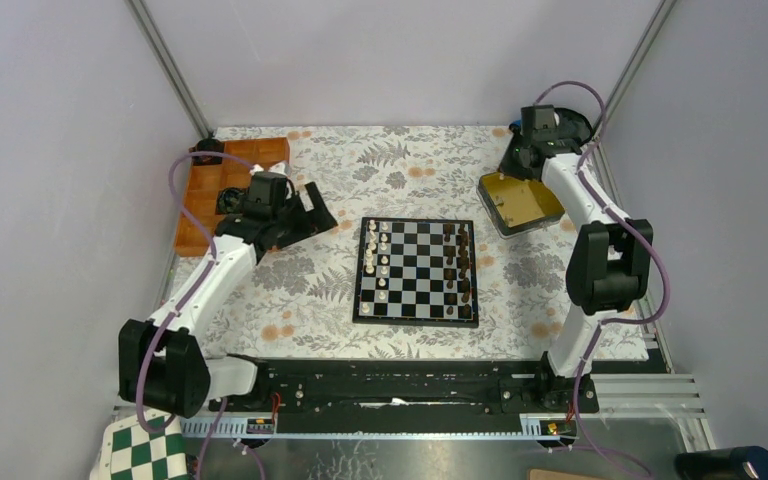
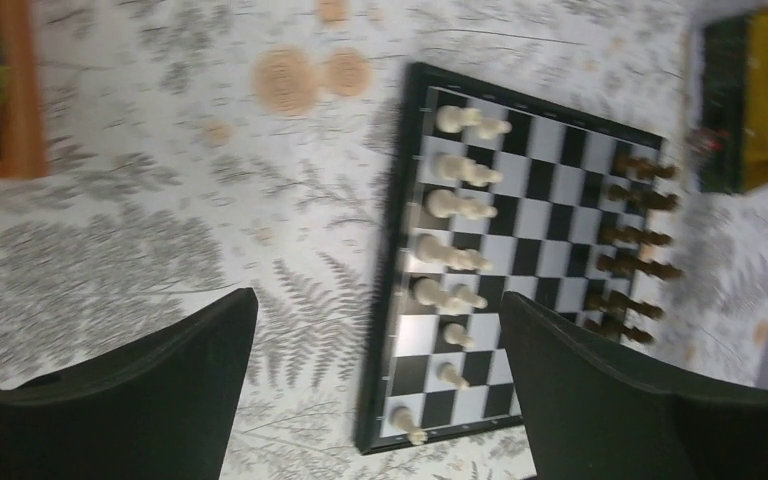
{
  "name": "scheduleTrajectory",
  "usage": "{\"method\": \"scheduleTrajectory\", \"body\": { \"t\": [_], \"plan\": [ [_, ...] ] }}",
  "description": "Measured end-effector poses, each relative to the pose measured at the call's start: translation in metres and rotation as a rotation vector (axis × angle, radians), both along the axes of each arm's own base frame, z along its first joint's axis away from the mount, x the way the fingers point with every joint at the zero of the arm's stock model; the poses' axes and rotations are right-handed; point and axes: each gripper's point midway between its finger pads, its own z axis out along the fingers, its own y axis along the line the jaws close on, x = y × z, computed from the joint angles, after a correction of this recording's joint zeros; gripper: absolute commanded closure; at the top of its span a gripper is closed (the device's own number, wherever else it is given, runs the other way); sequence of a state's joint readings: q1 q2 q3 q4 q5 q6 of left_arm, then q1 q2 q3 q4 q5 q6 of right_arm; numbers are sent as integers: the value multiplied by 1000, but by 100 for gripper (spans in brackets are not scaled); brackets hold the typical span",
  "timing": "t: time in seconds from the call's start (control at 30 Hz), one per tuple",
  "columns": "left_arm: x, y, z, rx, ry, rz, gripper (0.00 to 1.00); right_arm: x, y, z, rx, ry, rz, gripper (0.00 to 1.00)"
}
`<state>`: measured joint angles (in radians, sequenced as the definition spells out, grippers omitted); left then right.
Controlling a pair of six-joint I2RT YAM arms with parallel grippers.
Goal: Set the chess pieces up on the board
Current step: Pick up the chess piece from the storage box, then place the chess piece on the chessboard.
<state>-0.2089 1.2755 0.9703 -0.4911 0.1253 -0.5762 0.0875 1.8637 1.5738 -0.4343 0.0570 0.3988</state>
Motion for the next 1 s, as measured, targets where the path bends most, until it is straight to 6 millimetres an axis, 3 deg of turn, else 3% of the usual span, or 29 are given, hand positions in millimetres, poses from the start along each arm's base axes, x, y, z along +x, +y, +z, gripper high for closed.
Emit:
{"method": "scheduleTrajectory", "body": {
  "t": [0.27,0.43,0.57,0.8,1.0],
  "plan": [
    [5,-65,44,-134,-165,-195,4,-30,112,56,208,-97,182,100],
    [2,-93,71,-225,-249,-275,5,-54,167,78,351,-118,267,100],
    [-4,-110,91,-297,-320,-320,6,-69,195,78,421,-99,303,100],
    [-7,-131,105,-357,-362,-354,14,-97,231,63,517,-37,337,100],
    [-6,-155,94,-385,-338,-379,25,-107,244,70,586,-37,330,100]
  ]
}}
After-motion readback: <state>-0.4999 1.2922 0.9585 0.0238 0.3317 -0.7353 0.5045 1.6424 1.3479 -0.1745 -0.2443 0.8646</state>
